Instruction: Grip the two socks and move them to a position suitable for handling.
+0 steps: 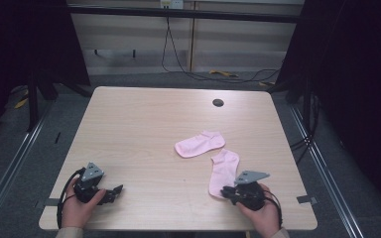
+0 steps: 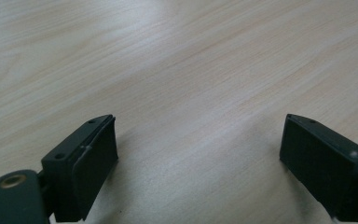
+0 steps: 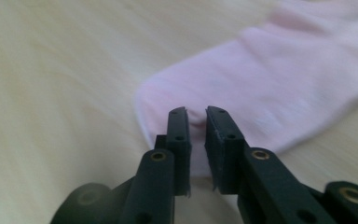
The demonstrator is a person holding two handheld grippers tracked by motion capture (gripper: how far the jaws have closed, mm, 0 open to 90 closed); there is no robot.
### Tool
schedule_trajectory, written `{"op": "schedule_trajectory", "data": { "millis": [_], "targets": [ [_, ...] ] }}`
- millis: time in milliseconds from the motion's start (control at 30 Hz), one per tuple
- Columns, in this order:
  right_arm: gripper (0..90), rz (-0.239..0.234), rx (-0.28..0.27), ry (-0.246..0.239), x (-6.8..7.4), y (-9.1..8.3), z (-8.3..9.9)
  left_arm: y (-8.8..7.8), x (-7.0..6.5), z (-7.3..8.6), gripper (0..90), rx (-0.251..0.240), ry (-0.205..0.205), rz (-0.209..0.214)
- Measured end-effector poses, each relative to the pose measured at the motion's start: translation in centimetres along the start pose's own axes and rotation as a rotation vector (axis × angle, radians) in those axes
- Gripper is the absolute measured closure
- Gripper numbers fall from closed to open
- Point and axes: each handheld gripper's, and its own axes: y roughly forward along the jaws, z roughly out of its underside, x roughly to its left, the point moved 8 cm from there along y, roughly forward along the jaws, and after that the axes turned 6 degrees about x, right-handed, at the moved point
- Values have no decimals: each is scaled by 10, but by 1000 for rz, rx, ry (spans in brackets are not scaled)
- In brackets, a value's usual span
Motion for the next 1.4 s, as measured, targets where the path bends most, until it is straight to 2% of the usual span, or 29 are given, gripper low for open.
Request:
{"op": "schedule_trajectory", "data": {
  "millis": [33, 67, 100, 133, 167, 200, 233, 267, 300, 333, 367, 400, 433, 467, 500, 567, 600, 667, 767, 833, 967, 1033, 1133, 1200, 1267, 1300, 1400],
  "targets": [
    [718, -61, -13, -26, 18, 9, -9, 1, -5, -2, 108, -2, 4, 11],
    [718, -61, -13, -26, 18, 9, -9, 1, -5, -2, 112, -2, 4, 11],
    [707, -91, -22, -32, 24, 11, -15, 2, -9, -4, 112, -6, 0, 32],
    [688, -117, -43, -14, 28, 11, -22, 2, -13, -6, 127, -8, -8, 55],
    [669, -89, -74, -21, 21, 8, -32, 2, -26, -14, 138, -29, -3, 107],
    [669, -89, -74, -21, 21, 8, -32, 2, -26, -14, 131, -29, -3, 107],
    [645, -36, -107, -11, 5, 3, -42, 1, -41, -27, 109, -48, 3, 139],
    [645, -36, -107, -11, 5, 3, -42, 1, -41, -27, 81, -48, 3, 139],
    [624, 16, -131, 20, -17, 0, -47, 0, -62, -43, 48, -87, -7, 192],
    [624, 16, -131, 20, -17, 0, -47, 0, -62, -43, 34, -87, -7, 192],
    [613, 69, -139, 41, -40, 0, -47, 1, -74, -50, 58, -97, 12, 208],
    [613, 69, -139, 41, -40, 0, -47, 2, -85, -55, 58, -90, 42, 221],
    [607, 115, -142, 61, -59, 0, -47, 7, -110, -63, 197, -80, 98, 263],
    [607, 115, -142, 61, -59, 0, -47, 7, -110, -63, 235, -80, 98, 263],
    [606, 133, -141, 73, -67, 1, -46, 10, -122, -66, 235, -76, 122, 289],
    [606, 165, -146, 87, -80, 2, -47, 18, -147, -73, 352, -57, 179, 318],
    [615, 172, -141, 105, -86, 3, -46, 21, -156, -75, 418, -52, 195, 327],
    [633, 180, -140, 120, -92, 5, -45, 26, -174, -82, 491, -46, 217, 356],
    [661, 170, -118, 125, -96, 11, -39, 32, -194, -92, 529, -50, 235, 367],
    [674, 179, -96, 129, -99, 14, -35, 35, -203, -99, 545, -55, 242, 374],
    [674, 187, -121, 158, -106, 12, -33, 40, -229, -108, 578, -53, 287, 417],
    [674, 189, -119, 165, -108, 12, -32, 44, -237, -108, 580, -35, 300, 419],
    [674, 178, -120, 175, -109, 15, -31, 55, -243, -106, 583, 3, 293, 406],
    [674, 170, -125, 175, -108, 15, -32, 57, -245, -108, 583, -11, 271, 408],
    [674, 171, -131, 162, -107, 14, -33, 57, -246, -109, 607, -16, 279, 401],
    [671, 171, -128, 154, -105, 14, -34, 59, -247, -107, 611, 9, 317, 389],
    [668, 170, -125, 155, -104, 16, -33, 60, -250, -107, 620, 6, 303, 409]
  ]
}}
